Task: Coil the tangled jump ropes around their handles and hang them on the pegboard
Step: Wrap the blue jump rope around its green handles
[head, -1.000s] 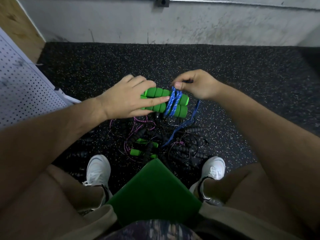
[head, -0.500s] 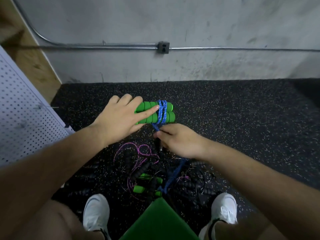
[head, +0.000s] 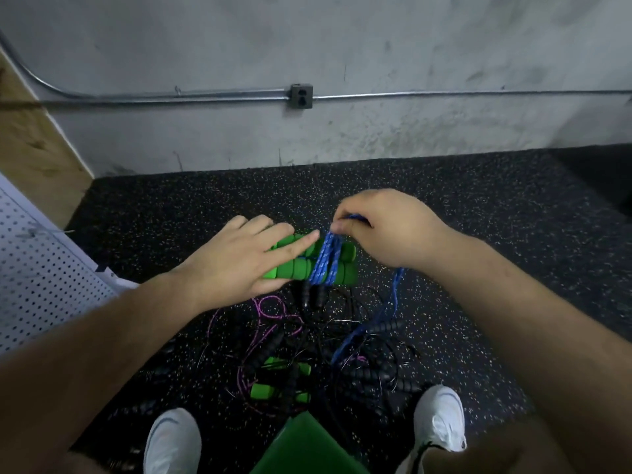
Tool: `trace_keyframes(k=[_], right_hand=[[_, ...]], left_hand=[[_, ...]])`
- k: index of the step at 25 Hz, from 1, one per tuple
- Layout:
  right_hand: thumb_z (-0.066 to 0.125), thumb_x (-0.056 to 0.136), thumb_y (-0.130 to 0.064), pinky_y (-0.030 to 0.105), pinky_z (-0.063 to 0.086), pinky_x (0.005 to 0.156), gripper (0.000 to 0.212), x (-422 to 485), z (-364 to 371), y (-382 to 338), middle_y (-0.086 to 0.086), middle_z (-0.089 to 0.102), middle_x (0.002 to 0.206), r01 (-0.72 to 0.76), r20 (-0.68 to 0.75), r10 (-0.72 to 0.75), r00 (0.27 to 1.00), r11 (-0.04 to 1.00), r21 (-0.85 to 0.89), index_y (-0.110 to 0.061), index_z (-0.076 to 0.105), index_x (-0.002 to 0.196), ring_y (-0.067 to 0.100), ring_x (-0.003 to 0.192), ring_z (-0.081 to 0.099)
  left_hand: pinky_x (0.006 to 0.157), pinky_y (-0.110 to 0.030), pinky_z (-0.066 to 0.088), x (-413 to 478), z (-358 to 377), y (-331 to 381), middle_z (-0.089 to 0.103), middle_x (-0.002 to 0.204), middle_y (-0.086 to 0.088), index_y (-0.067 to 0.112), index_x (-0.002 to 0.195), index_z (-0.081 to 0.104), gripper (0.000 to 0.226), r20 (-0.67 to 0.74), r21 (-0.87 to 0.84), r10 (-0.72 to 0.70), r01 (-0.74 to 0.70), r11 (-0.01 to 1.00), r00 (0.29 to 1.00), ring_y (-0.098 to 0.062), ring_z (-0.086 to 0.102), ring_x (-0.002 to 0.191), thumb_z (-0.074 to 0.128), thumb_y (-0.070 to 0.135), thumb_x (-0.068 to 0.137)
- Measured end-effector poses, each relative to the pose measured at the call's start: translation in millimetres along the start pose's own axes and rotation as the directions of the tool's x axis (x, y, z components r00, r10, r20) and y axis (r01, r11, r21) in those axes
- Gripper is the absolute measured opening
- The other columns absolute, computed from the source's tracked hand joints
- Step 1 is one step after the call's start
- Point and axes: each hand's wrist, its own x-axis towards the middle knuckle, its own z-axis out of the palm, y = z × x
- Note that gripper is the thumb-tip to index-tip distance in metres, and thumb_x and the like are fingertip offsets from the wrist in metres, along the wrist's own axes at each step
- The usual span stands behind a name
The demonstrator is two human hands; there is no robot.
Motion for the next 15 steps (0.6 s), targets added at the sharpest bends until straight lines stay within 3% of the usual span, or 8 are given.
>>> trace_keyframes(k=[3,5,9,10,12,15], right_hand=[[0.067,0.093,-0.038,0.032,0.053,0.084,0.009,8.0,4.7,23.7,-0.014,0.071,0.093,-0.049,0.015,0.047,0.999,0.976,0.213,-0.031,0.073,0.095,0.007,0.089,0.065],[0.069,0.094,-0.025,0.025,0.054,0.085,0.008,12.1,10.8,38.5,-0.011,0.075,0.093,-0.077,0.027,0.072,0.997,0.892,0.446,-0.024,0.076,0.097,0.003,0.088,0.067],[0.061,0.093,0.001,0.020,0.056,0.071,0.018,9.6,46.2,44.7,-0.005,0.076,0.086,-0.242,0.223,0.102,0.970,0.540,0.806,-0.011,0.072,0.099,0.006,0.076,0.070],[0.060,0.092,0.007,0.020,0.056,0.067,0.020,7.6,54.9,40.4,-0.006,0.075,0.079,-0.260,0.248,0.090,0.964,0.491,0.831,-0.010,0.071,0.095,0.006,0.070,0.069],[0.060,0.093,0.006,0.022,0.054,0.065,0.018,7.4,72.9,36.5,-0.008,0.070,0.071,-0.259,0.233,0.115,0.965,0.506,0.822,-0.009,0.067,0.085,0.004,0.065,0.064],[0.053,0.103,-0.018,0.025,0.043,0.056,0.031,8.9,89.1,25.8,-0.009,0.056,0.061,-0.364,0.313,0.186,0.931,0.517,0.775,-0.020,0.068,0.076,0.011,0.059,0.050]], left_hand=[[0.082,-0.043,0.051,6.3,-0.4,6.4,0.058,0.126,-0.004,0.012,0.157,0.022,0.081,-0.037,-0.061,0.002,-0.005,0.998,0.999,-0.025,0.057,0.105,0.046,0.057,0.093],[0.083,-0.044,0.052,10.8,-2.7,8.2,0.058,0.127,-0.004,0.013,0.156,0.026,0.079,-0.072,-0.135,-0.006,-0.003,0.991,0.997,-0.026,0.057,0.106,0.043,0.056,0.092],[0.085,-0.041,0.049,18.7,-3.5,11.1,0.057,0.128,-0.004,0.015,0.156,0.030,0.077,-0.123,-0.172,-0.021,-0.001,0.985,0.992,-0.023,0.055,0.109,0.048,0.055,0.092],[0.086,-0.041,0.048,19.1,-2.7,11.5,0.057,0.128,-0.004,0.016,0.156,0.031,0.076,-0.130,-0.154,-0.034,0.014,0.988,0.991,-0.023,0.054,0.109,0.048,0.055,0.092],[0.086,-0.041,0.048,19.6,0.4,8.6,0.055,0.129,-0.004,0.017,0.156,0.030,0.077,-0.122,-0.120,-0.078,0.063,0.991,0.990,-0.024,0.054,0.109,0.046,0.055,0.091],[0.084,-0.043,0.049,18.0,3.8,-0.9,0.055,0.127,-0.005,0.018,0.156,0.032,0.076,-0.118,-0.131,-0.235,0.219,0.967,0.965,-0.027,0.054,0.108,0.046,0.055,0.091]])
